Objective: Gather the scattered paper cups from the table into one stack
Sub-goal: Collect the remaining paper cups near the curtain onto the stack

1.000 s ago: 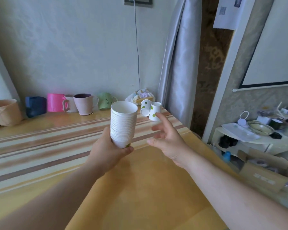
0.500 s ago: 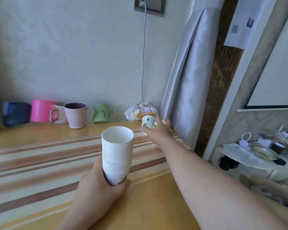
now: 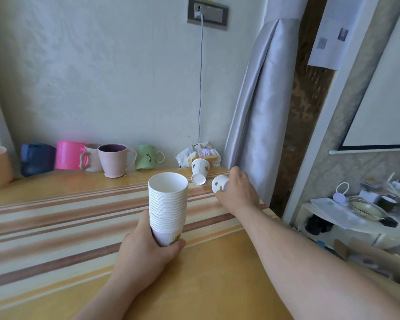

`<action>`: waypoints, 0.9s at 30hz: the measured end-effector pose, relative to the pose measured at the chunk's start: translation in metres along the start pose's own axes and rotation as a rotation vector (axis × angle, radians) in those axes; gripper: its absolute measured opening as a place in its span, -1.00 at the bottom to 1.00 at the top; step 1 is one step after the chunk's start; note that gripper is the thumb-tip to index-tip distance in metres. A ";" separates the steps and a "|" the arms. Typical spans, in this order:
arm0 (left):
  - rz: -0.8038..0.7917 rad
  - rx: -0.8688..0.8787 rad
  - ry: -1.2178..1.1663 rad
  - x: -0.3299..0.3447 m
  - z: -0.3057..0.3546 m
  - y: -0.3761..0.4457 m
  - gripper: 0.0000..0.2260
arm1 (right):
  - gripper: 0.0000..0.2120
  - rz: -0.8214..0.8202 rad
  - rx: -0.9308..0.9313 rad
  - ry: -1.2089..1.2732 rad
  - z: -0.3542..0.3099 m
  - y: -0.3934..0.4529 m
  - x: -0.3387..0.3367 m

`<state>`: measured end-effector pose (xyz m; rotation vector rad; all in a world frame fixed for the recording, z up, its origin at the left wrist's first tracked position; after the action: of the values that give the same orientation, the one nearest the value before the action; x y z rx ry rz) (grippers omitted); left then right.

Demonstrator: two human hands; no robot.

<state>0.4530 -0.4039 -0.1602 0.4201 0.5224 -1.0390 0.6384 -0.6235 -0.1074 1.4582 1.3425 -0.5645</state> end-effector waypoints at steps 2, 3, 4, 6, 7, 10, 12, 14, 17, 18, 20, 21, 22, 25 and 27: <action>-0.003 -0.004 -0.002 0.000 0.000 -0.001 -0.43 | -0.48 -0.072 0.060 0.017 0.004 -0.010 0.000; -0.005 -0.007 -0.003 0.000 0.000 -0.001 -0.44 | -0.41 -0.121 0.091 0.016 0.007 -0.015 0.001; -0.006 -0.010 -0.005 0.000 0.000 -0.001 -0.45 | -0.34 -0.176 0.112 0.003 0.009 -0.017 0.002; -0.007 -0.014 -0.010 -0.001 0.000 -0.001 -0.46 | -0.24 -0.284 0.118 -0.040 0.012 -0.020 0.004; -0.008 -0.014 -0.011 -0.001 0.001 -0.001 -0.46 | -0.23 -0.318 0.113 -0.047 0.013 -0.022 0.006; -0.006 -0.011 -0.013 -0.001 0.003 -0.001 -0.45 | -0.25 -0.324 0.105 -0.004 0.010 -0.028 0.013; -0.003 -0.008 -0.011 -0.001 0.006 -0.002 -0.44 | -0.32 -0.275 0.116 0.066 0.007 -0.033 0.017; -0.004 -0.002 -0.008 -0.001 0.007 -0.003 -0.44 | -0.40 -0.172 0.174 0.305 0.003 -0.038 0.017; -0.005 -0.004 -0.013 -0.001 0.007 -0.003 -0.45 | -0.49 -0.018 0.285 0.816 -0.011 -0.041 0.010; -0.003 -0.003 -0.013 -0.002 0.006 -0.003 -0.44 | -0.51 0.004 0.308 0.951 -0.018 -0.039 0.006; 0.000 -0.002 -0.012 -0.003 0.006 -0.003 -0.43 | -0.59 0.041 0.322 1.200 -0.035 -0.032 -0.008; 0.001 -0.002 -0.013 -0.003 0.005 -0.003 -0.43 | -0.61 0.036 0.316 1.325 -0.047 -0.029 -0.018; 0.000 -0.003 -0.015 -0.003 0.005 -0.004 -0.42 | -0.58 0.019 0.290 1.438 -0.060 -0.027 -0.029; -0.005 -0.005 -0.018 -0.003 0.006 -0.006 -0.43 | -0.35 -0.057 0.130 1.603 -0.099 -0.030 -0.065; -0.003 -0.001 -0.020 -0.004 0.007 -0.007 -0.44 | -0.27 -0.120 -0.006 1.564 -0.120 -0.037 -0.077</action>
<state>0.4464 -0.4087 -0.1526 0.4081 0.5061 -1.0447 0.5489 -0.5560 -0.0111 1.8167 2.5512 0.7568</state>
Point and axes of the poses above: each hand's wrist, its own y-axis towards the middle knuckle, its own x-axis out of the palm, z = x × y, the point moved 5 cm from there along y, towards the middle knuckle, and after that the axes turned 10 degrees about -x, right-handed, at the moved point
